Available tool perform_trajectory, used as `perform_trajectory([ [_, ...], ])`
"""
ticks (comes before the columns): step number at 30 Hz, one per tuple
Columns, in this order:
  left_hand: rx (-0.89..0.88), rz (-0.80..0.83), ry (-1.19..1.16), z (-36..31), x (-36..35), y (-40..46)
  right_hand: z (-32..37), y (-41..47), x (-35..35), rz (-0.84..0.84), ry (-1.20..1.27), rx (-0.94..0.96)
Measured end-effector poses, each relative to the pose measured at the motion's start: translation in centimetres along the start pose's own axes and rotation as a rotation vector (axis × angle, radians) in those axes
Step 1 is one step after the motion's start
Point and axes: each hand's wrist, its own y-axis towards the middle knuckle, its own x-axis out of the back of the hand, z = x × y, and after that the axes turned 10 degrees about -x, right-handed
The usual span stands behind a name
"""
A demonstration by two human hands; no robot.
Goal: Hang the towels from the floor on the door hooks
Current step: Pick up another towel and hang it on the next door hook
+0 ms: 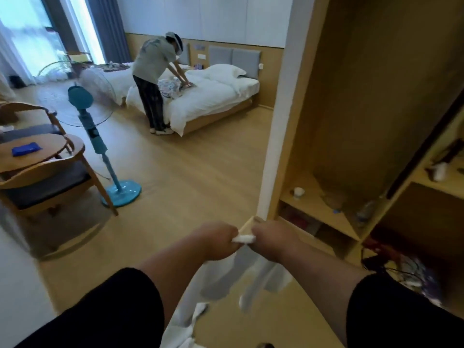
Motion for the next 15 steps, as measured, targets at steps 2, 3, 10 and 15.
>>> perform_trajectory([
  [2,-0.071,0.022,0.02,-2.8,-0.3,2.4,-3.4,-2.2,0.2,-0.001,0.028,-0.086],
  [3,-0.107,0.03,0.011,-4.3,-0.4,3.6,-5.2,-3.4,0.4,0.001,0.037,-0.133],
  [10,-0.374,0.074,0.029,-15.9,-0.6,10.8,-16.7,-12.8,1.1,0.021,0.103,-0.483],
  [15,-0.575,0.174,0.135,-28.1,-1.4,14.5,-25.6,-21.4,0.6,0.006,0.148,-0.708],
])
